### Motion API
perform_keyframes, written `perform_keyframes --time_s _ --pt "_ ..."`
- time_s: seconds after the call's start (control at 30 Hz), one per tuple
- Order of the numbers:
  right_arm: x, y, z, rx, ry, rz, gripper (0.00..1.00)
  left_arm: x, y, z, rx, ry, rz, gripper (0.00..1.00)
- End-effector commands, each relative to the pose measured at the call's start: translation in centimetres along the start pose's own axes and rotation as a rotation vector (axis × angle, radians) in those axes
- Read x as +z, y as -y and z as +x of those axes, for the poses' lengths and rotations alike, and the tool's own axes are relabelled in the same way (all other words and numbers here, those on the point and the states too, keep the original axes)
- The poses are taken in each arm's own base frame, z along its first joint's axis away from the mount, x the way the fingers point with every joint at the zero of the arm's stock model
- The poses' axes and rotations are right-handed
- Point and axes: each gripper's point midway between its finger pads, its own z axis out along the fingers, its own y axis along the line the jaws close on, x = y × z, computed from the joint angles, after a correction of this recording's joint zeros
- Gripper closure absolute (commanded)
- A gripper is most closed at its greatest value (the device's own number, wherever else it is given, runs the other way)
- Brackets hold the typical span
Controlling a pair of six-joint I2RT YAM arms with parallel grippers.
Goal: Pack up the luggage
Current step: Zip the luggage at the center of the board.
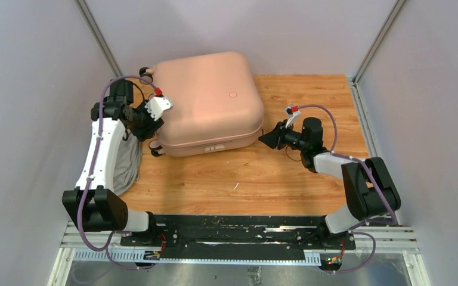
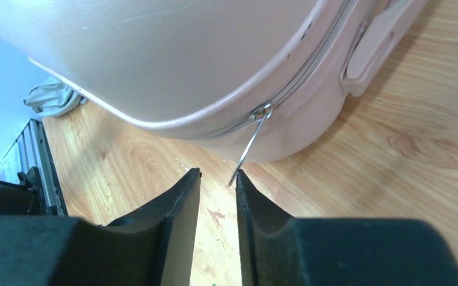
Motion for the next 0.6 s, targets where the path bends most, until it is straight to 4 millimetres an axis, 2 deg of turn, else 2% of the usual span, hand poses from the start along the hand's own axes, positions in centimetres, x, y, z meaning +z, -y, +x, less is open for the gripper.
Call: perform_keyframes --time_s 0.0,0.03,0.07,0.1,0.17,0.37,0.57 --pt "-1.9 1.9 0.3 0.020 -0.015 0.125 0.61 -0.8 0.4 -4.1 -0.088 0.203 0.015 1.00" --pt "-2.0 2.1 0.4 -0.003 -0.028 0.136 0.45 -0.9 0.5 -4.1 -0.094 0.208 0.020 1.00" --pt "-2.0 2.2 0.4 -0.031 -0.040 0.141 0.33 -0.9 0.7 -4.1 -0.102 0.216 0.029 1.00" --pt "-2.0 2.5 0.5 -0.060 -0.052 0.152 0.28 -0.8 0.9 -4.1 -0.108 0.221 0.036 1.00" --pt "-2.0 3.1 0.6 -0.110 -0.084 0.171 0.26 -0.7 1.3 -4.1 -0.115 0.230 0.052 1.00" --pt "-1.8 5.6 -1.4 -0.261 -0.100 0.269 0.25 -0.2 2.1 -3.4 -0.126 0.223 0.078 1.00" --pt "-0.2 6.7 -3.4 -0.348 -0.099 0.255 0.25 0.0 2.1 -2.6 -0.118 0.205 0.071 1.00"
